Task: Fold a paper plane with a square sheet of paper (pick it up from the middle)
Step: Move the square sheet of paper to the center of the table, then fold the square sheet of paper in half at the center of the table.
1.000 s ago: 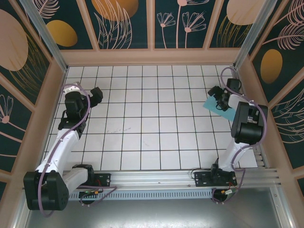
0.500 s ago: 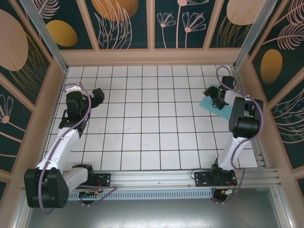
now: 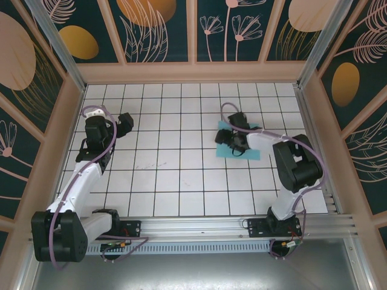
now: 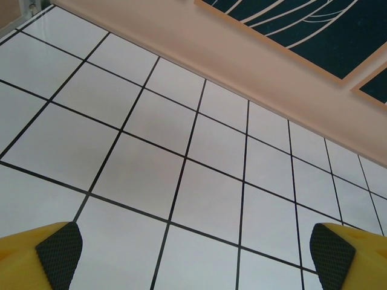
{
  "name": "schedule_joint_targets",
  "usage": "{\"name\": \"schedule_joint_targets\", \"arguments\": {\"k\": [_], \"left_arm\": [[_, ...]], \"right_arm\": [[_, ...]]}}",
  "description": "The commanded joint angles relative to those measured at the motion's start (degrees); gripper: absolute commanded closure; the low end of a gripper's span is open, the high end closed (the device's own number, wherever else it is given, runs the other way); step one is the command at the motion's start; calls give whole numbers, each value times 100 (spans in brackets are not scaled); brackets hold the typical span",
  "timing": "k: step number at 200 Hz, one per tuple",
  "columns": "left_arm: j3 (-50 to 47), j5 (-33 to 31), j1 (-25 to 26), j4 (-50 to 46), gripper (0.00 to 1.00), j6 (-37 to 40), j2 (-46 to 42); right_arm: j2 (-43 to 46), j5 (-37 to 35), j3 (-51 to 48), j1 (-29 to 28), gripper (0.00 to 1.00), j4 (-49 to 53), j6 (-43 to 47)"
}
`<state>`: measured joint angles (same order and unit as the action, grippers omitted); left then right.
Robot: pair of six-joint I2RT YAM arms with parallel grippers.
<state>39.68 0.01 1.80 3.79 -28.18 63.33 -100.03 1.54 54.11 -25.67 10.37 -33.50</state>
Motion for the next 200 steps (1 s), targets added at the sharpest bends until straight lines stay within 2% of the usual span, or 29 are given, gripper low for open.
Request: {"name": "schedule_joint_targets", "arguments": {"k": [1,17,32,47,63,73,88,117,150,200], "left_arm": [[59,108,-31,7,1,-76,40],[55,137,-33,42,2,-97,45],[66,158,-31,51,2,-107,73],[77,210,-31,45,1,-100,96],[67,228,-31,30,2,-99,101],[55,240,-31,17,1,-100,101],[57,260,-31,17,1,-86,113],[43,280,-36,41,2,-102,122],[58,360,-33,16,2,-113,162],[42,395,-35,8,1,-125,153]], "right_arm": [[-121,245,-645,-732,15,1300,-684],[-45,109,-538,-1157,15,1650,-728],[95,-103,-140,-1327,15,2029,-690],[325,-335,368,-1329,14,2288,-640],[457,-637,818,-1242,8,2454,-538],[450,-813,931,-1136,1,2471,-485],[325,-952,926,-956,1,2408,-378],[-12,-750,872,-661,1,2241,6],[-309,-762,944,-598,1,2327,262],[-492,-376,970,-600,3,2224,501]]}}
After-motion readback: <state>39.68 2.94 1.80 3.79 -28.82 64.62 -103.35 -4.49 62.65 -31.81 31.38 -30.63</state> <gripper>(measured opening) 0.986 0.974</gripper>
